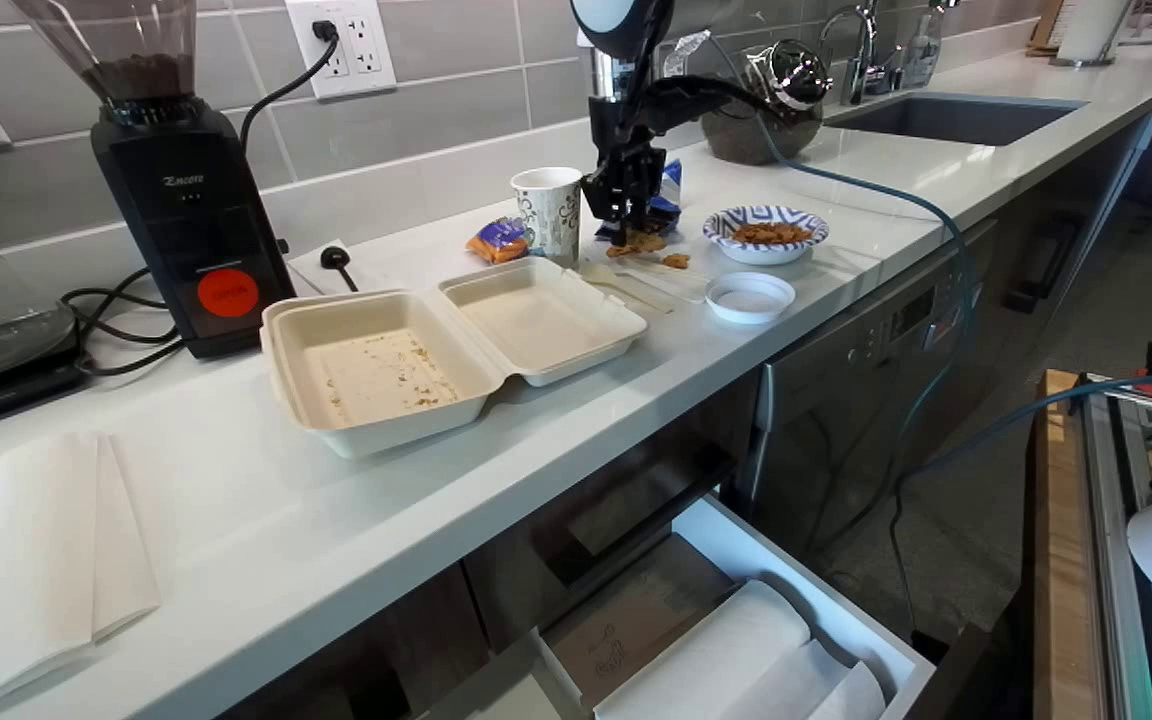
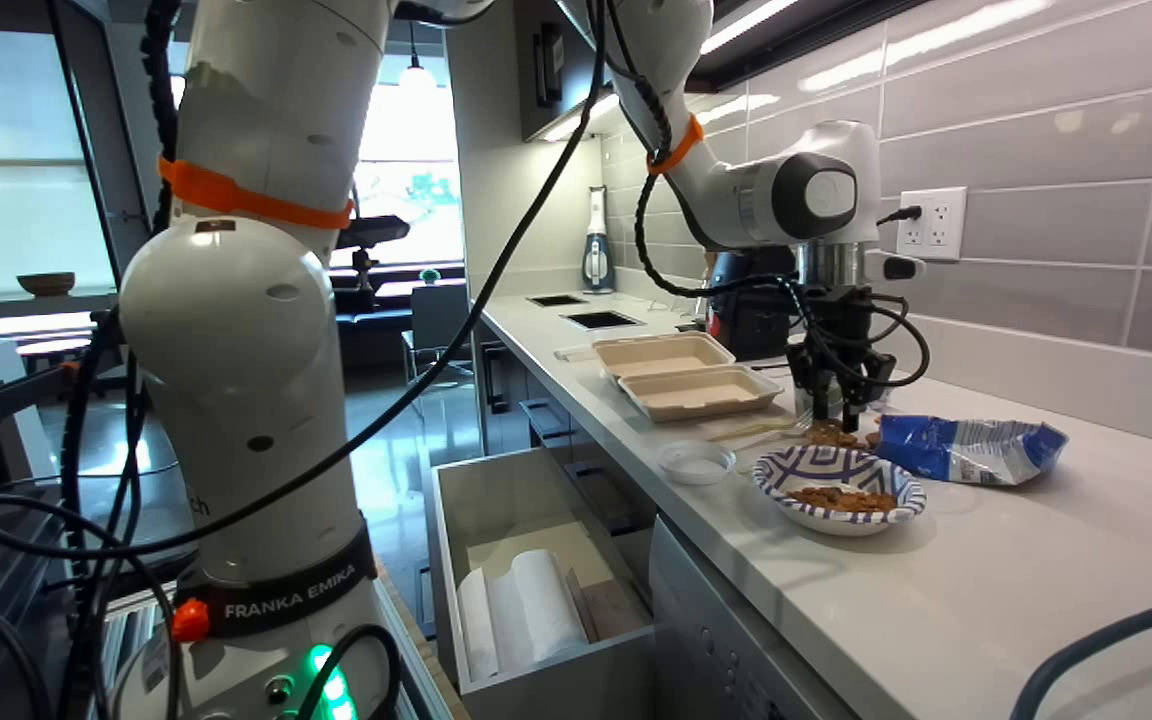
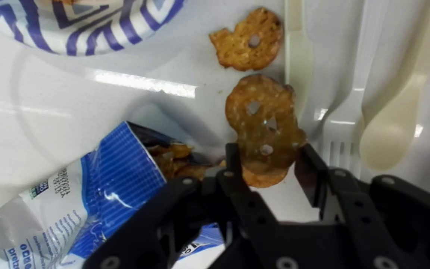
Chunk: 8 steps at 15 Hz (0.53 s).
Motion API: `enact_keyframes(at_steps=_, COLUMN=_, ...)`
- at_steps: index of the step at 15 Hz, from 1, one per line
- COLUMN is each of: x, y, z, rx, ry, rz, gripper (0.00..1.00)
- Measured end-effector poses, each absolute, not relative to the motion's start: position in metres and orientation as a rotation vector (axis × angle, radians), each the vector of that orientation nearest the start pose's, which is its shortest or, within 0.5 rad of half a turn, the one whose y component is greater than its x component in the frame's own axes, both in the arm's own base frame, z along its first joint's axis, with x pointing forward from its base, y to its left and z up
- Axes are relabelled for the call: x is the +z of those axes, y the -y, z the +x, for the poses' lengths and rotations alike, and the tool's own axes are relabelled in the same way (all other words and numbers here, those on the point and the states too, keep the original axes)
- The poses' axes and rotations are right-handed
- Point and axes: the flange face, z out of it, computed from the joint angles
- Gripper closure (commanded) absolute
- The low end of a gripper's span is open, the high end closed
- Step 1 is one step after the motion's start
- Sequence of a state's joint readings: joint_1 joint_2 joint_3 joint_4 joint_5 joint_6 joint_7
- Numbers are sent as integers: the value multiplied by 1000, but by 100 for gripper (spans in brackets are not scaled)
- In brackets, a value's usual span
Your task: Move the cookie on the counter to the slightly to the left
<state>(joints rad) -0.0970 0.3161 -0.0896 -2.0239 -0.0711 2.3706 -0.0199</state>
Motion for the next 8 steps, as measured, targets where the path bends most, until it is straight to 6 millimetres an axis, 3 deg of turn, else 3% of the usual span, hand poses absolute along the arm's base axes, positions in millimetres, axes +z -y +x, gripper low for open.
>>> enact_keyframes(at_steps=8, x=298, y=102, z=585, rx=-30, ry=-165, rz=-3216, gripper=60)
